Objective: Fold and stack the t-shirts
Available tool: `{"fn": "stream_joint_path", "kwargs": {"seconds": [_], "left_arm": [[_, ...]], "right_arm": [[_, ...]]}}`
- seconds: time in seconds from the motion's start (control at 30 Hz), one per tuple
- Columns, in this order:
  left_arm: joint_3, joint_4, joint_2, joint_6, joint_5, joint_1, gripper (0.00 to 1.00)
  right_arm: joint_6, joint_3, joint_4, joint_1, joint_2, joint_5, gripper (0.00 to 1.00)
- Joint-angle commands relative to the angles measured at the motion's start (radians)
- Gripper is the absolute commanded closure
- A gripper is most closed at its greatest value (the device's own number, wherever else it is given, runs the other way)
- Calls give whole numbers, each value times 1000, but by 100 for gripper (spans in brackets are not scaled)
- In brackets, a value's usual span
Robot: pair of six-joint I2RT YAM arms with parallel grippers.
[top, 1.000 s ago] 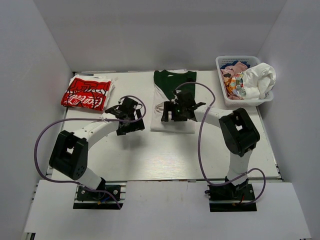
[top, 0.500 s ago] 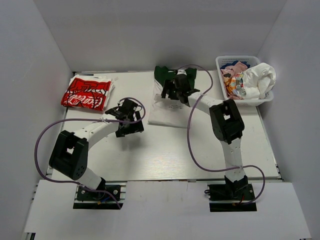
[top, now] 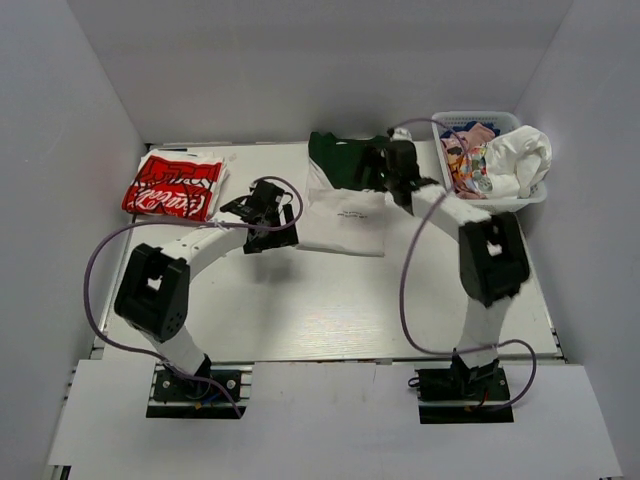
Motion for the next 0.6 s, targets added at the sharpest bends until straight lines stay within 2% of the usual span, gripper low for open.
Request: {"fn": "stream_joint_path", "kwargs": {"seconds": [0.0, 0.03, 0.1, 0.27, 0.33, 0.37, 0.47, 0.57], "left_arm": [[105, 71, 87, 66, 43, -1, 0], [130, 71, 115, 75, 43, -1, 0], [181, 71, 160, 99, 81, -1, 0], [169, 164, 256, 99, 164, -1, 14], [209, 155, 292, 99, 173, -1, 21], [209, 155, 309, 99, 173, -1, 29], [232, 146, 342, 90, 198, -1, 43], [196, 189, 342, 90, 230, -1, 48]], "right_arm": [[128, -348, 234, -30, -308, -150, 9], [134, -470, 268, -41, -340, -174, 9], [144, -581, 261, -66, -429, -252, 9], [80, -607, 58, -85, -437, -341, 9], [68, -632, 44, -84, -439, -321, 9], [74, -653, 50, -81, -442, -317, 9], [77, -669, 38, -78, -425, -295, 9], [81, -663, 14, -76, -387, -257, 12]]}}
